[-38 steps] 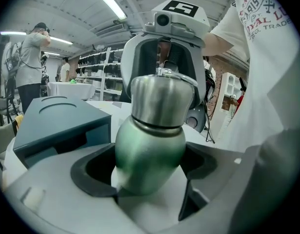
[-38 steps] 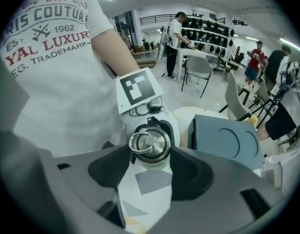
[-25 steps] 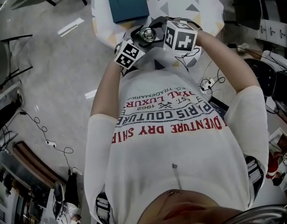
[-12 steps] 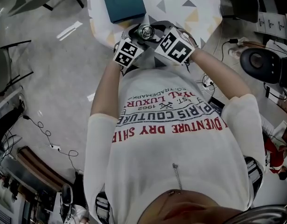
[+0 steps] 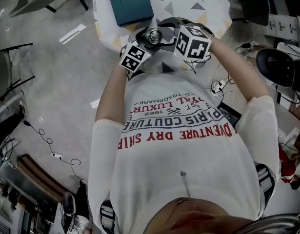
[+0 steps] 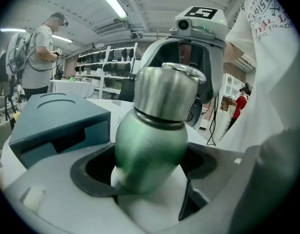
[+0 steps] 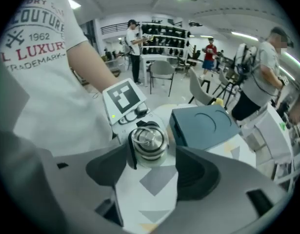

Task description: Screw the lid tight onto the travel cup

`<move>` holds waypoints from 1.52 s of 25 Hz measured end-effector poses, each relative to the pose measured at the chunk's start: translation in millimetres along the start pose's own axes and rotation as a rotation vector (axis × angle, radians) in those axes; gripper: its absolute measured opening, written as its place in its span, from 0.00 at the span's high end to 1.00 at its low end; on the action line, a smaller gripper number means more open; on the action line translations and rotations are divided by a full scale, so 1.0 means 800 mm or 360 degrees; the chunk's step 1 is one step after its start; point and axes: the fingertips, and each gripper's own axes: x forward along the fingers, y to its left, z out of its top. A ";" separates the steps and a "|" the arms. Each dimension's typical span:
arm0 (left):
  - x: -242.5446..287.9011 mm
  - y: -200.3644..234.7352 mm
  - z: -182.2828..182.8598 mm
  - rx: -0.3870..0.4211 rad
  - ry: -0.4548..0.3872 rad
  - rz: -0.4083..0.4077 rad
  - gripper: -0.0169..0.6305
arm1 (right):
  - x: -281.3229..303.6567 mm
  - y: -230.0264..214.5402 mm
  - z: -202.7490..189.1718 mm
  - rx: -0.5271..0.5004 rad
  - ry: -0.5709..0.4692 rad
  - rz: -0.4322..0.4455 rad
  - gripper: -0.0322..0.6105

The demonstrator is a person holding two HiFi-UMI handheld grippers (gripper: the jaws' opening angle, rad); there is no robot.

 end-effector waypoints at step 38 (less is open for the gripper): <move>0.001 0.002 0.009 -0.0015 0.0001 -0.0009 0.35 | -0.001 -0.013 0.008 0.0514 -0.0126 -0.0351 0.59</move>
